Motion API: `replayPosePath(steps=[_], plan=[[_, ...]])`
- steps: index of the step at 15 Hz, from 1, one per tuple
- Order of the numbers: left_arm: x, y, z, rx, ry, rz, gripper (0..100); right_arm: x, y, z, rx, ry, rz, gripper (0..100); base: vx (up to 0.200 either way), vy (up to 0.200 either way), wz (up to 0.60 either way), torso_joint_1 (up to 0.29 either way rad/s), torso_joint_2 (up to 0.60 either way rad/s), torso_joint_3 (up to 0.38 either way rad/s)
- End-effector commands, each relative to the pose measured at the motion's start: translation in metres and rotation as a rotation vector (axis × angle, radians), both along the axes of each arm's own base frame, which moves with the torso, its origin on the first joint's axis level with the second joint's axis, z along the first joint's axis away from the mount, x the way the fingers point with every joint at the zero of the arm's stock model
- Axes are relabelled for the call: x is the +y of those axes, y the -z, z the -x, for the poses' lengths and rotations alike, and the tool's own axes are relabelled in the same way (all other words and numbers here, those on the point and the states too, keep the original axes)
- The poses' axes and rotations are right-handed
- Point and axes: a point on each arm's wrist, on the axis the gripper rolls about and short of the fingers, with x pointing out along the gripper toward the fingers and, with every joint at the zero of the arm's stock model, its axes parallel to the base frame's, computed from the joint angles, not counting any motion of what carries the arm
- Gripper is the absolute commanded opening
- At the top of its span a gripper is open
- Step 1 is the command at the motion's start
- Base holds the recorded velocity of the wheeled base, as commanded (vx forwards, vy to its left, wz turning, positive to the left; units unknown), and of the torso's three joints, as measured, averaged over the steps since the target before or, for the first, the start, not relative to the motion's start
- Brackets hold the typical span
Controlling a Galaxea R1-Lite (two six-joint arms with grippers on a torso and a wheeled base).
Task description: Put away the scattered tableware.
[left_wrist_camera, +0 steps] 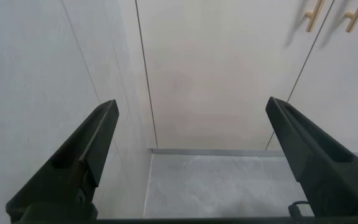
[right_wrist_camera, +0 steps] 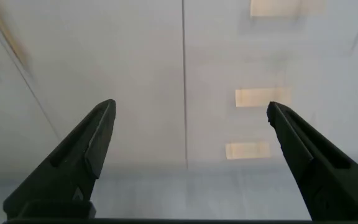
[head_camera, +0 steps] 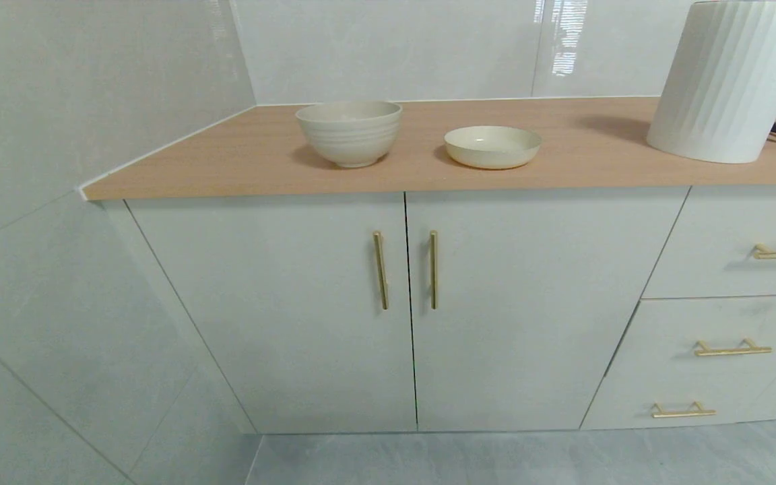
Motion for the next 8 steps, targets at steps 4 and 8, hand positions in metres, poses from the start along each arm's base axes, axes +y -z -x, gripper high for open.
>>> replayPosePath(steps=[4, 8], plan=[[0.0, 0.0, 0.0, 0.0, -0.001, 0.001, 100, 0.008, -0.045, -0.014, 0.177, -0.393, 0.047, 100, 0.0, 0.0, 0.0, 0.0, 0.0, 0.0], [0.0, 0.0, 0.0, 0.0, -0.001, 0.001, 100, 0.024, -0.114, -0.118, 0.383, -0.616, 0.019, 100, 0.0, 0.0, 0.0, 0.0, 0.0, 0.0]])
